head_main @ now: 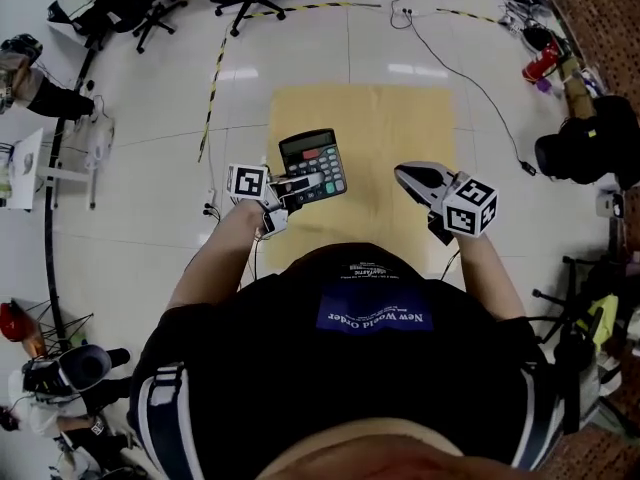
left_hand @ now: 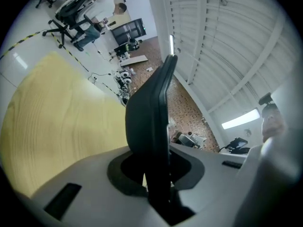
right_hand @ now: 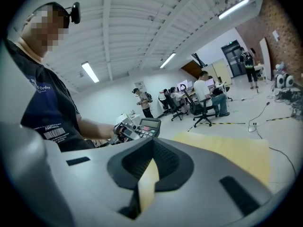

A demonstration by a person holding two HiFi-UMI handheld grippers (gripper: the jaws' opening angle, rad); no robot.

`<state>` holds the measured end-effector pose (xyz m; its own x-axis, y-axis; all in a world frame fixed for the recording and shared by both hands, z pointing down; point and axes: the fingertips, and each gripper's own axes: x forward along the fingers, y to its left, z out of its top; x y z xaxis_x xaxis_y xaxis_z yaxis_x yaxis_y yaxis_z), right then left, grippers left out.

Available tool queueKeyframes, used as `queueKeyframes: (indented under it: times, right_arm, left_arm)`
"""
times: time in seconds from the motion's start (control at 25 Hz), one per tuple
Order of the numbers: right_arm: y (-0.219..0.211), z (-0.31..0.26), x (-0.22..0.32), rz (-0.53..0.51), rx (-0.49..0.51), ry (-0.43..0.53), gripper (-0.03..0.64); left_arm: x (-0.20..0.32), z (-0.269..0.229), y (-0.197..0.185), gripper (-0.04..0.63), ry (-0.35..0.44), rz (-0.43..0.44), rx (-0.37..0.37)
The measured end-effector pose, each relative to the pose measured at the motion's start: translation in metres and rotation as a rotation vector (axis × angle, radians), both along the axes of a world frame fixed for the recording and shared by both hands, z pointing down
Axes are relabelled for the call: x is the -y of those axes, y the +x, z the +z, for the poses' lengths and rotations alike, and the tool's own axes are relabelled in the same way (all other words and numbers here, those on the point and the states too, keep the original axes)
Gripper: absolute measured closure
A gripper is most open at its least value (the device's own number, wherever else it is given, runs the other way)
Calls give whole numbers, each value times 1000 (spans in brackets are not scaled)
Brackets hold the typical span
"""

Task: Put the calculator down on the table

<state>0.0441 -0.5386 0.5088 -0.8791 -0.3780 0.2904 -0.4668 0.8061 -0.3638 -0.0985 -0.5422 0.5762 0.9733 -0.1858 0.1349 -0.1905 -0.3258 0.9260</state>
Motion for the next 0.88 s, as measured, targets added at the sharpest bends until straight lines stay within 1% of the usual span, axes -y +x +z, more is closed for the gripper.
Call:
queueKeyframes:
  times: [0.12, 0.24, 0.36, 0.48, 0.6, 0.76, 0.88]
  right_arm:
    - [13, 9, 7, 22, 8, -12, 629]
    - [26, 27, 8, 43, 5, -43, 629]
    - [34, 46, 8, 70, -8, -70, 629]
    - [43, 63, 8, 114, -8, -101, 629]
    - [50, 80, 8, 136, -10, -141, 629]
    - [55, 96, 7, 142, -25, -177, 629]
    - [53, 102, 12, 148, -15, -195, 629]
  left_arm:
    - [39, 22, 15, 508, 26, 26, 78]
    - [82, 49, 34, 508, -15, 46, 126]
    - [127, 77, 49, 508, -9, 86, 178]
    - [165, 104, 64, 508, -40, 107, 201]
    - [198, 126, 80, 508, -46, 122, 225]
    - [234, 159, 89, 508, -57, 133, 302]
    - [253, 173, 88, 508, -57, 144, 338]
